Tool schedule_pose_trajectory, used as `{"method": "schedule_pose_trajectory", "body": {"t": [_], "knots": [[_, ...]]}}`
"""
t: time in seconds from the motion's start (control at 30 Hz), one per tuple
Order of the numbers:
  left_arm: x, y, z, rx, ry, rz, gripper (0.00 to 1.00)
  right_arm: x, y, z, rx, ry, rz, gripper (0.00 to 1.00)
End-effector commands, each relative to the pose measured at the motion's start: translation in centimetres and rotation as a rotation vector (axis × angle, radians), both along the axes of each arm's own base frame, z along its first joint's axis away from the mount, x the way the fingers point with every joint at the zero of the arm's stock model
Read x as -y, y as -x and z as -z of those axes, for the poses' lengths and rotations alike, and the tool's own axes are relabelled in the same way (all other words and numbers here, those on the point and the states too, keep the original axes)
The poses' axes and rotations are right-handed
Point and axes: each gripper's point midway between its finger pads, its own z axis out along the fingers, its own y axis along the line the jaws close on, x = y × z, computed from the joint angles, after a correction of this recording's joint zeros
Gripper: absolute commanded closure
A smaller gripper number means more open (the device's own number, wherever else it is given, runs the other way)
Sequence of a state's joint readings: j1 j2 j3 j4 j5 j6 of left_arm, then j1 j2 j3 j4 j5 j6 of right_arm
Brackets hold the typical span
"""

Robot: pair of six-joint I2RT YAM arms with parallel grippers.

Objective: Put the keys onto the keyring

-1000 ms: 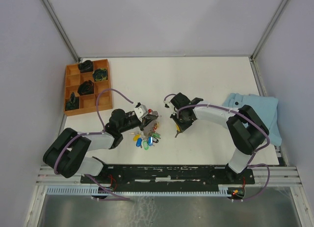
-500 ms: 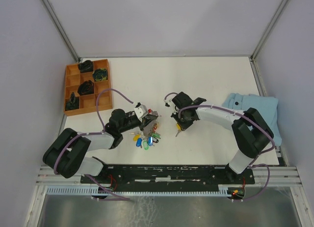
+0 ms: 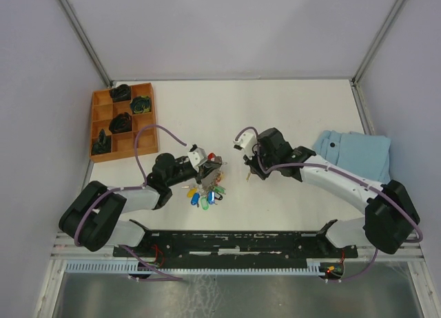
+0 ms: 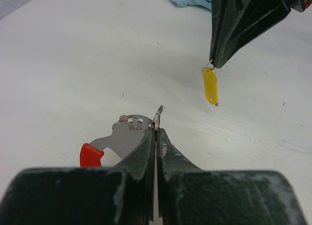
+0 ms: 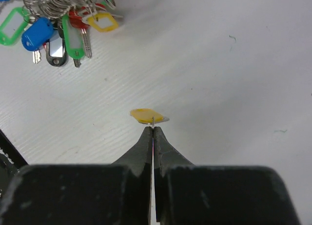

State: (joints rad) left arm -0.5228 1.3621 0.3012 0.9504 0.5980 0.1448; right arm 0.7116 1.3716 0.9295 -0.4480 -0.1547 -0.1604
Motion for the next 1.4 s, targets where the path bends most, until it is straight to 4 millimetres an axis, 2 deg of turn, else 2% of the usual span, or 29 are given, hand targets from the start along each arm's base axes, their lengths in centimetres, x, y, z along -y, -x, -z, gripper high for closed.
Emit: {"method": "schedule_pose_trajectory", "body": {"t": [0.0,0.27,0.5,0.8,1.03,1.37], "knots": [[0.5,0.6,-2.4,0.077,0.061,0.056,0.97,-2.6,-0.9,-3.0,0.174,-0.134,-0.154,0.99],[1.1,1.6,-2.2,0.089,0.056,0.151,0.97,-4.6,-0.4,-3.6,0.246,-0.226,-0.293,0.99],[1.2,1.6,-1.9,0.084,0.042,0.179,0.97,-6.2,0.6,-4.6,0.272,-0.309,-0.408,0.99],[1.5,2.1,-1.4,0.074,0.028,0.229,0.97,-8.1,2.1,-4.2,0.242,-0.314,-0.530,0.99],[1.9,2.6,-1.1,0.072,0.014,0.285,0.97,-8.6,1.9,-3.6,0.257,-0.282,-0.543,0.99],[2.2,3.1,-0.6,0.066,0.001,0.339,0.97,-8.2,0.9,-3.3,0.297,-0.255,-0.503,0.99]]}}
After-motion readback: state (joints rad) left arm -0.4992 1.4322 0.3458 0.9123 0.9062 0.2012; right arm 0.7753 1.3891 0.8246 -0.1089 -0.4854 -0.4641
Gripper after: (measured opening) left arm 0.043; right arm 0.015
